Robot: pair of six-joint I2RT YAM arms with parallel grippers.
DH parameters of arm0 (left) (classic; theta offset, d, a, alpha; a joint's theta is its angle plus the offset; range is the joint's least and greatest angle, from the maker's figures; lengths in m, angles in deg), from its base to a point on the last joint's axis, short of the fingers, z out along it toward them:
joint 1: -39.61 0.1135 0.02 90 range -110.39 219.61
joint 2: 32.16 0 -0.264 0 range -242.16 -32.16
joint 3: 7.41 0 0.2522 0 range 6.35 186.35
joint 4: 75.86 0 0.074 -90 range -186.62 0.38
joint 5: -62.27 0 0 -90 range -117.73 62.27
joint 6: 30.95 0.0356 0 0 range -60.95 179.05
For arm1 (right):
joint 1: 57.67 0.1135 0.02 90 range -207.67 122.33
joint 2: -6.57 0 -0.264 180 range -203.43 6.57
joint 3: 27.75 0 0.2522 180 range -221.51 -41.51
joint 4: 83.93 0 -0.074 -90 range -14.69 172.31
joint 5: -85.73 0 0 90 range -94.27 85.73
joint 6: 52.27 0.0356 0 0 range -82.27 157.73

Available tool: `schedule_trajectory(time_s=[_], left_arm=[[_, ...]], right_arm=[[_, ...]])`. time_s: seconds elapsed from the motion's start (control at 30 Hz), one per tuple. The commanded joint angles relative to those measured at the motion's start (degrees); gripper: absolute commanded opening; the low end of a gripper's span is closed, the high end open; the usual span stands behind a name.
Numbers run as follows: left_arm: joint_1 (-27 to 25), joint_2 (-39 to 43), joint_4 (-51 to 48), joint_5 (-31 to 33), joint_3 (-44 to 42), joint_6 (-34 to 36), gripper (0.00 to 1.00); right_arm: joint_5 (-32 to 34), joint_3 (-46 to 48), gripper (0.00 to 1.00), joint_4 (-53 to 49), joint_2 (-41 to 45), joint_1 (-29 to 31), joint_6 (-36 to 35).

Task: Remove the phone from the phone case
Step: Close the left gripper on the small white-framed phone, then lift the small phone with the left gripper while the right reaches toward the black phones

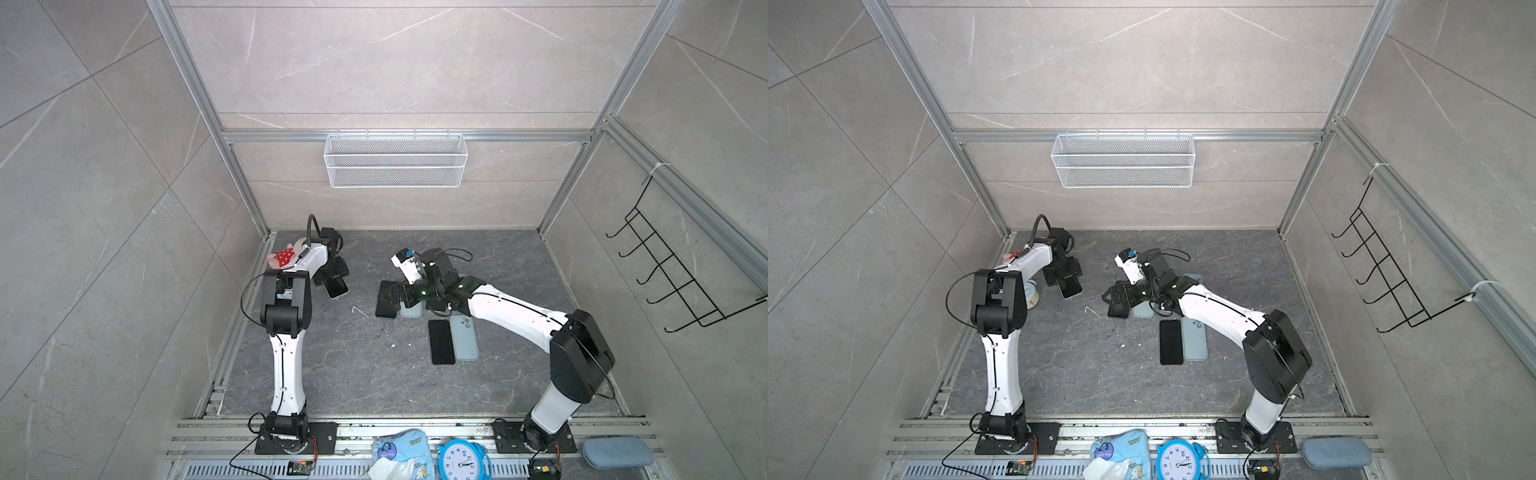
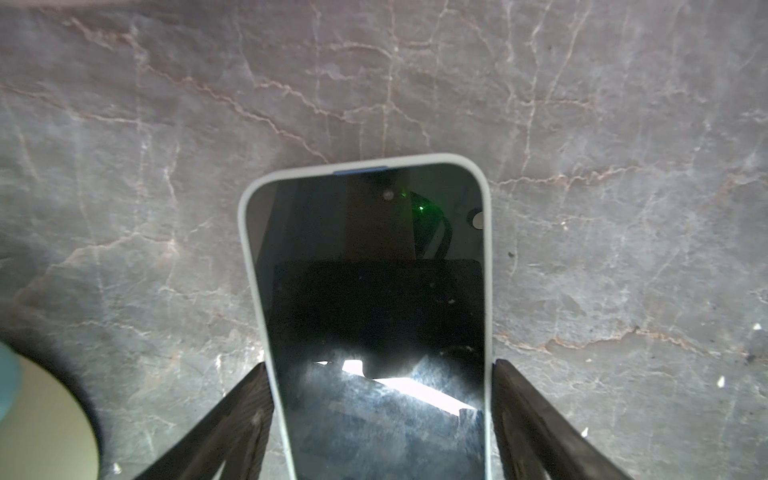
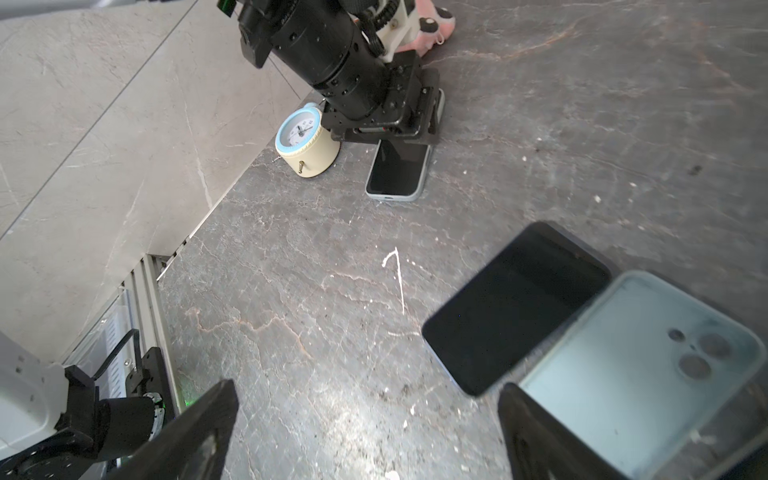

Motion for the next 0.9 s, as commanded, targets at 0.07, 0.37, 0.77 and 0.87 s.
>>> schedule_trajectory(time_s=[0.07,0.37,0.77,0.87], left_arm=[[0.3,5.3,1.6,-5.4,-8.4,1.5,0.69],[0.2,17.4,12.2,-19.3,-24.3,0.1,0.58],[0.4,27.2,18.1,-26.7,-36.7,-1.6,0.54],[0.3,28.3,17.9,-25.7,-37.7,-2.0,0.54]], right_arm=[[-8.0,-4.4,0.97,3.1,-6.8,0.1,6.5],[-10.2,-10.6,0.9,6.0,-17.5,2.8,17.1],[-4.2,-12.5,0.68,10.1,-26.6,5.7,26.6],[-1.0,-14.3,0.63,7.8,-28.6,6.0,27.5]])
